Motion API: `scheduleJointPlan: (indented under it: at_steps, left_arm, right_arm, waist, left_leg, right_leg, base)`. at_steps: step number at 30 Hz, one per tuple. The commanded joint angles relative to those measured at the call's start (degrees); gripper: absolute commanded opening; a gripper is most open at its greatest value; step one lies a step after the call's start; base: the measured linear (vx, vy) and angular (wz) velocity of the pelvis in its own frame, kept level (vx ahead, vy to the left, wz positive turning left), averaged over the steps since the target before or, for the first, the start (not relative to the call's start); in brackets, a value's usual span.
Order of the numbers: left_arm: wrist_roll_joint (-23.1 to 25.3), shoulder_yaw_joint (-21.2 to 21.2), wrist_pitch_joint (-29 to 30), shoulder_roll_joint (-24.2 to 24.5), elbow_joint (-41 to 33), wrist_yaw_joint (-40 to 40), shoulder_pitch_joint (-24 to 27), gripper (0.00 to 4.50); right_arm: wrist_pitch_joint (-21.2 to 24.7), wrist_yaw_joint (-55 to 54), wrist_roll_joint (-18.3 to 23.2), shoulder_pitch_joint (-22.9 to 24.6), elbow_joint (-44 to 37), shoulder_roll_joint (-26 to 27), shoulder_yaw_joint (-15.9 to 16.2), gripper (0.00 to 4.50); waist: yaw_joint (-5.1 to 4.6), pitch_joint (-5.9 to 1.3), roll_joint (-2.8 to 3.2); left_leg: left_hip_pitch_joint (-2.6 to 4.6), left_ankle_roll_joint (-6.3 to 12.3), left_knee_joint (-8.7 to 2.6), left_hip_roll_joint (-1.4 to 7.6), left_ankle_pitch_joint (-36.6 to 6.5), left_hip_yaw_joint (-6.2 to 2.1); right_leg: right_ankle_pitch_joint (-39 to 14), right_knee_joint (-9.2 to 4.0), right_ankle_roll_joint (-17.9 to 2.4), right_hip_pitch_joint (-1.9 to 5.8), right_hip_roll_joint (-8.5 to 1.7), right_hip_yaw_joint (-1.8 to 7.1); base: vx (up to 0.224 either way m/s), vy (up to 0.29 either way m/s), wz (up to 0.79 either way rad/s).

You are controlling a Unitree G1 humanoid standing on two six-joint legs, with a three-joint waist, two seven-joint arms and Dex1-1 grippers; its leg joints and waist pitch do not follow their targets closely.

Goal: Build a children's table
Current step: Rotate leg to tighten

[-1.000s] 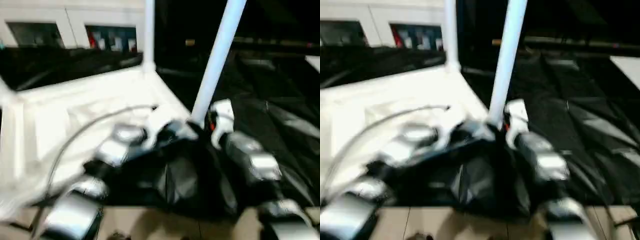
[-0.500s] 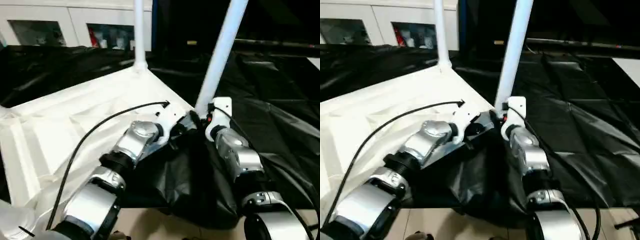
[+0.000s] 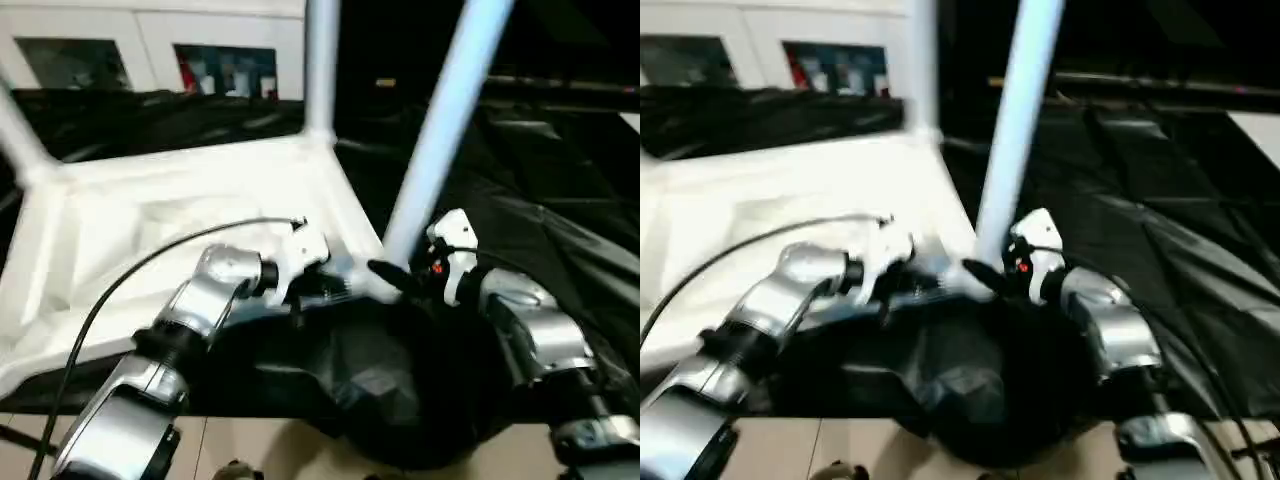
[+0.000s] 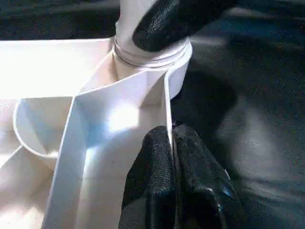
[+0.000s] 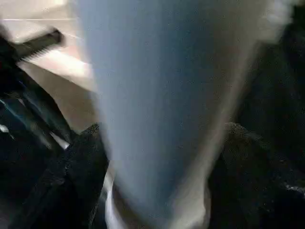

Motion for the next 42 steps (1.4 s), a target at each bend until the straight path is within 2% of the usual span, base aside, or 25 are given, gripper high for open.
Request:
scheduleJointPlan:
  at_steps: [1,6,7,8,11,14,16,17,20,21,22,26,29,30,33,35,36,37,38,39,42]
  left_arm:
    - [-2.4,-0.7,0.6,0.3,-1.8,-3.3,2.1,0.00]
    - [-2.9,-0.6,2.2,1.7,-5.3,-4.3,4.6,0.00]
    - [-2.9,-0.5,2.4,1.7,-5.6,-4.3,4.8,0.00]
    - [-2.9,-0.5,2.4,1.7,-5.6,-4.3,4.8,0.00]
    - [-3.1,-0.3,3.0,1.9,-6.5,-4.2,5.1,0.00]
    - [-3.3,-0.2,4.1,2.1,-7.7,-4.1,5.4,0.00]
    - [-3.3,-0.2,4.3,2.1,-8.0,-4.1,5.5,0.00]
    - [-3.3,-0.2,4.6,2.2,-8.3,-4.1,5.6,0.00]
    - [-3.4,-0.2,5.0,2.4,-8.9,-4.1,5.9,0.00]
    - [-3.4,-0.2,5.1,2.3,-8.9,-4.1,5.9,0.00]
    - [-3.4,-0.1,5.4,2.4,-9.1,-4.1,6.0,0.00]
    - [-3.5,0.3,5.9,2.3,-9.2,-3.4,6.0,0.00]
    - [-2.7,1.0,6.5,1.1,-7.7,0.1,5.1,0.00]
    - [-1.9,1.5,6.6,0.0,-6.0,3.0,4.1,0.00]
    - [1.0,2.3,6.9,-3.6,0.2,12.4,0.5,0.00]
    - [2.1,2.7,7.2,-5.6,3.3,17.2,-1.5,0.00]
    - [2.4,3.0,7.6,-7.2,5.2,20.0,-2.9,0.00]
    - [2.5,3.4,7.9,-8.1,6.3,21.9,-3.7,0.00]
    - [2.6,3.9,8.4,-9.4,7.9,24.5,-4.9,0.00]
    - [3.1,4.0,8.5,-11.1,9.8,27.5,-6.4,0.00]
    - [4.0,3.9,7.8,-13.9,13.3,31.3,-9.0,0.00]
  right_arm:
    - [0.8,3.5,1.1,1.4,-2.1,-1.8,0.3,3.72]
    - [3.4,7.3,2.6,2.7,-4.5,-3.2,0.9,3.72]
    - [3.5,7.6,2.5,2.8,-4.5,-3.3,1.2,3.72]
    - [3.5,7.6,2.5,2.8,-4.5,-3.3,1.2,3.45]
    - [3.7,7.8,2.4,2.8,-4.3,-3.3,1.5,3.34]
    - [4.3,8.5,2.6,2.7,-4.6,-3.6,1.5,2.96]
    - [4.7,8.8,2.6,2.7,-4.7,-3.6,1.4,2.86]
    - [5.0,9.0,2.6,2.6,-4.7,-3.6,1.3,2.61]
    - [5.5,9.4,2.8,2.5,-4.7,-3.6,1.3,2.48]
    - [5.5,9.5,2.8,2.4,-4.5,-3.6,1.4,2.42]
    - [5.5,9.6,2.8,2.3,-4.2,-3.5,1.5,2.25]
    - [5.6,9.6,3.0,2.0,-3.4,-2.8,1.4,2.18]
    - [5.5,6.9,3.2,1.6,-1.7,-0.8,-0.1,2.13]
    - [5.3,3.1,1.7,0.9,0.1,0.4,-0.4,2.12]
    - [4.8,-11.0,-3.4,-1.5,6.1,4.3,-1.4,2.11]
    - [6.0,-17.6,-3.8,-2.6,8.3,6.8,-2.9,2.06]
    - [6.9,-21.9,-3.7,-3.3,9.5,8.6,-4.2,2.05]
    - [7.3,-24.5,-3.7,-3.8,10.2,9.7,-4.9,2.04]
    - [7.6,-27.8,-3.9,-4.4,11.2,11.2,-5.6,2.04]
    - [7.8,-31.9,-4.5,-5.2,12.6,13.0,-6.0,2.03]
    - [7.5,-37.5,-5.9,-6.7,14.9,16.4,-6.1,2.03]
  waist:
    - [-0.13,-3.33,-0.58]
    - [-0.39,-3.34,-0.92]
    - [-0.44,-3.32,-0.85]
    - [-0.46,-3.31,-0.83]
    - [-0.50,-3.37,-0.93]
    - [-0.51,-3.43,-1.04]
    - [-0.51,-3.43,-1.07]
    - [-0.52,-3.42,-1.17]
    - [-0.51,-3.39,-1.06]
    - [-0.56,-3.40,-1.64]
    - [-0.42,-3.40,-1.38]
    - [-0.48,-3.42,-1.46]
    - [-0.54,-3.40,-1.50]
    - [-0.57,-3.35,-1.30]
    - [-1.08,-3.23,-1.34]
    - [-1.27,-3.30,-1.30]
    - [-1.25,-3.36,-1.15]
    - [-1.26,-3.39,-1.04]
    - [-1.07,-3.62,-1.18]
    - [-1.10,-3.55,-0.81]
    - [-1.05,-3.65,-0.78]
  left_leg:
    - [0.66,3.56,-3.39,1.15,-13.9,-0.25]
    - [0.40,3.45,-3.31,0.95,-13.5,-0.22]
    - [0.42,3.36,-3.32,0.96,-13.5,-0.25]
    - [0.43,3.32,-3.32,0.95,-13.4,-0.25]
    - [0.47,3.30,-3.26,0.95,-13.0,-0.24]
    - [0.39,3.72,-3.16,0.93,-11.8,-0.20]
    - [0.41,4.06,-3.07,0.88,-11.1,-0.13]
    - [0.39,4.17,-3.06,0.87,-11.0,-0.12]
    - [0.43,4.21,-3.06,0.92,-11.2,-0.13]
    - [0.40,4.26,-3.04,0.90,-11.3,-0.06]
    - [0.46,4.06,-3.08,0.95,-11.3,-0.14]
    - [0.42,4.13,-3.01,0.90,-10.7,-0.12]
    - [0.38,4.04,-3.00,0.87,-11.0,-0.10]
    - [0.40,3.67,-3.03,0.84,-11.5,-0.14]
    - [0.35,1.45,-3.24,0.59,-13.1,-0.29]
    - [0.59,0.48,-3.24,0.45,-13.7,-0.34]
    - [0.90,0.30,-3.19,0.40,-14.2,-0.22]
    - [0.82,0.11,-3.23,0.44,-14.2,-0.32]
    - [0.63,0.30,-3.21,0.40,-13.2,-0.41]
    - [0.76,0.43,-3.20,0.42,-13.3,-0.33]
    - [0.75,-0.09,-3.22,0.27,-13.6,-0.33]
  right_leg:
    - [-10.9,-4.22,-12.4,2.60,-2.33,1.30]
    - [-12.0,-4.31,-11.9,2.66,-2.40,1.24]
    - [-12.6,-4.33,-11.7,2.65,-2.44,1.27]
    - [-12.8,-4.37,-11.6,2.60,-2.43,1.27]
    - [-12.6,-4.32,-11.5,2.55,-2.42,1.26]
    - [-10.8,-4.09,-11.8,2.64,-2.37,1.26]
    - [-9.8,-4.01,-12.1,2.63,-2.30,1.26]
    - [-9.8,-4.02,-12.1,2.65,-2.30,1.24]
    - [-10.1,-4.02,-12.1,2.61,-2.34,1.23]
    - [-10.5,-4.09,-11.9,2.67,-2.29,1.20]
    - [-11.7,-4.09,-11.6,2.61,-2.48,1.25]
    - [-10.7,-3.98,-11.8,2.61,-2.38,1.24]
    - [-11.0,-3.96,-11.8,2.60,-2.41,1.23]
    - [-12.0,-4.11,-11.6,2.55,-2.44,1.25]
    - [-16.9,-4.54,-10.2,2.46,-2.45,1.17]
    - [-18.3,-4.75,-9.4,2.30,-2.41,1.22]
    - [-17.6,-4.94,-9.4,2.05,-2.24,1.35]
    - [-17.3,-4.80,-9.5,2.16,-2.30,1.34]
    - [-15.5,-4.60,-9.5,2.56,-2.32,1.26]
    - [-14.4,-4.63,-9.8,2.31,-2.25,1.31]
    - [-13.1,-4.63,-9.8,2.40,-2.10,1.27]
  base:
    - [0.000,0.000,0.00]
    - [0.000,0.000,0.00]
    - [0.000,0.000,0.00]
    - [0.000,0.000,0.00]
    - [0.000,0.000,0.00]
    - [0.000,0.000,0.00]
    - [0.000,0.000,0.00]
    - [0.000,0.000,0.00]
    - [0.000,0.000,0.00]
    - [0.000,0.000,0.00]
    - [0.000,0.000,0.00]
    - [0.000,0.000,0.00]
    - [0.000,0.000,0.00]
    - [0.000,0.000,0.00]
    - [0.000,0.000,0.00]
    - [0.000,0.000,0.00]
    - [0.000,0.000,0.00]
    - [0.000,0.000,0.00]
    - [0.000,0.000,0.00]
    - [0.000,0.000,0.00]
    - [0.000,0.000,0.00]
